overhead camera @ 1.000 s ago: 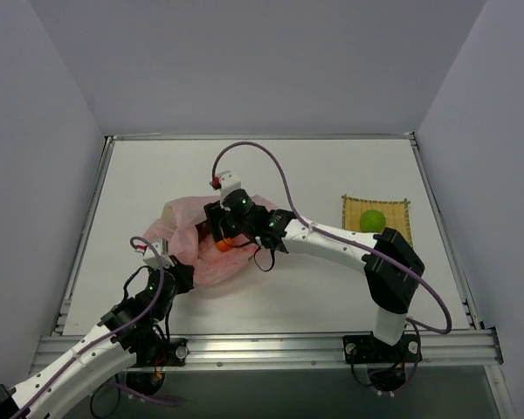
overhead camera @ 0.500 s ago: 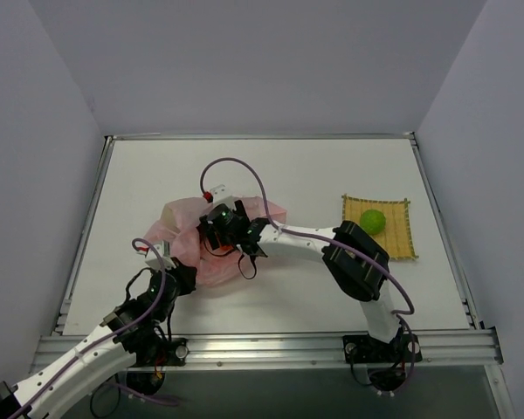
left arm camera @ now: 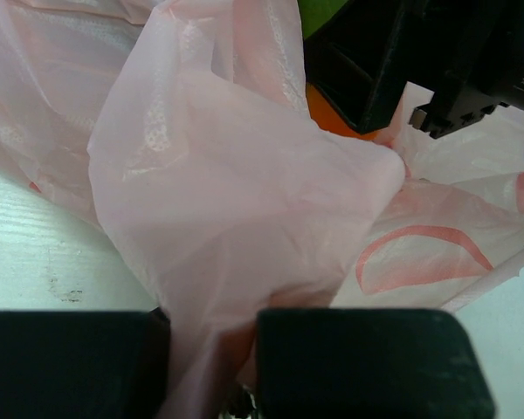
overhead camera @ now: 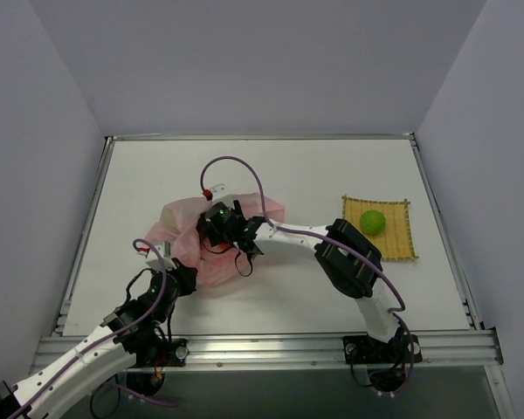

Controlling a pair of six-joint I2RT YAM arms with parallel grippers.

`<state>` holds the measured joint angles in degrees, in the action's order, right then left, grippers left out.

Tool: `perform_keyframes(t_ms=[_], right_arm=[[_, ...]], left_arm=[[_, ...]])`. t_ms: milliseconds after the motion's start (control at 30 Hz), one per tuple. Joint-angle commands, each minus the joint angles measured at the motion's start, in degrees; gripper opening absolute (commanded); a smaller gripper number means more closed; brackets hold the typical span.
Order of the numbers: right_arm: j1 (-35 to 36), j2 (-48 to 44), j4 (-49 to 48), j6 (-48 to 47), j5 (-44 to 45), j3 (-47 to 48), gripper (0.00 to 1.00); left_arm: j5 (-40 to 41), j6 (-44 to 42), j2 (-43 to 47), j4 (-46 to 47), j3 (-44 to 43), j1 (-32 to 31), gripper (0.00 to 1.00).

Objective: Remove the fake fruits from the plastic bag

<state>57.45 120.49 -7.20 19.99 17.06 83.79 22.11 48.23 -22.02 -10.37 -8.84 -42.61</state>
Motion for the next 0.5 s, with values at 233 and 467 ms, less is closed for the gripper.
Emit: perform_keyframes(t_ms=[233,467], right_arm=[[0.5,-15.2,-0.2,2.2,-3.8,-6.3,0.28],[0.6,-22.5,-1.0,1.4,-15.3,-9.7,0.29]], left_arm=[[2.0,-2.7,-3.9,2.9,-6.6,-0.3,0.03],[3.7,-3.5,-5.7,4.7,-7.5,-0.2,0.02]])
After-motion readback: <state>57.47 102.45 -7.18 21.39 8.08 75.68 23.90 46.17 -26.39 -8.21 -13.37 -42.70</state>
